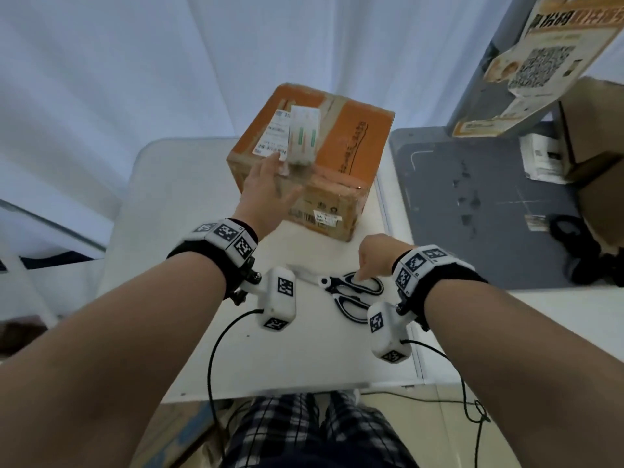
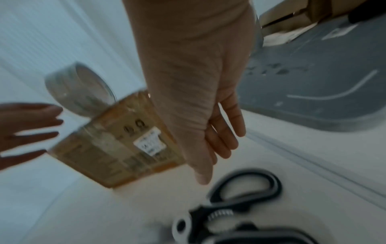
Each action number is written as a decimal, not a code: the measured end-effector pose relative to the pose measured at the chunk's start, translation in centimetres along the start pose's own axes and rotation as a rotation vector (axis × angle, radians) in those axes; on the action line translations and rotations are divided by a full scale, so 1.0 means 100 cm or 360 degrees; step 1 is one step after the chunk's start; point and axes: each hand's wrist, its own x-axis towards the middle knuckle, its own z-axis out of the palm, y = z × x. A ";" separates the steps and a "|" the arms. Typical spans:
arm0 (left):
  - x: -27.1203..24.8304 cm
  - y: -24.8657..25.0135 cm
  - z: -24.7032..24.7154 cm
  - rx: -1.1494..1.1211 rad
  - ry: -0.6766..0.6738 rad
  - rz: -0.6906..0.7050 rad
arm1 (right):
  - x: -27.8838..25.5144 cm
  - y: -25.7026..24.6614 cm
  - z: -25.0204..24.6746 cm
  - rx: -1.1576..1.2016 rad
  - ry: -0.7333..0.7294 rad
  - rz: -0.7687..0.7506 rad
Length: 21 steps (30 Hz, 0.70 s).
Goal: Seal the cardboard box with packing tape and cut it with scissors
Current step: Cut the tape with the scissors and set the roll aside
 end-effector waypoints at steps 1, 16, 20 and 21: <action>-0.003 -0.004 0.001 0.0030 0.0051 -0.0001 | 0.004 -0.005 0.011 -0.0009 -0.0069 -0.0011; -0.003 -0.030 0.000 0.0012 -0.0049 -0.0044 | 0.013 -0.015 0.034 -0.0007 0.0053 -0.0232; 0.014 -0.016 -0.024 -0.0026 -0.0026 0.0008 | -0.005 -0.013 -0.020 0.0095 -0.0033 -0.0309; 0.019 -0.010 -0.031 -0.0041 -0.0020 0.0027 | -0.011 -0.011 -0.035 0.0147 -0.0071 -0.0316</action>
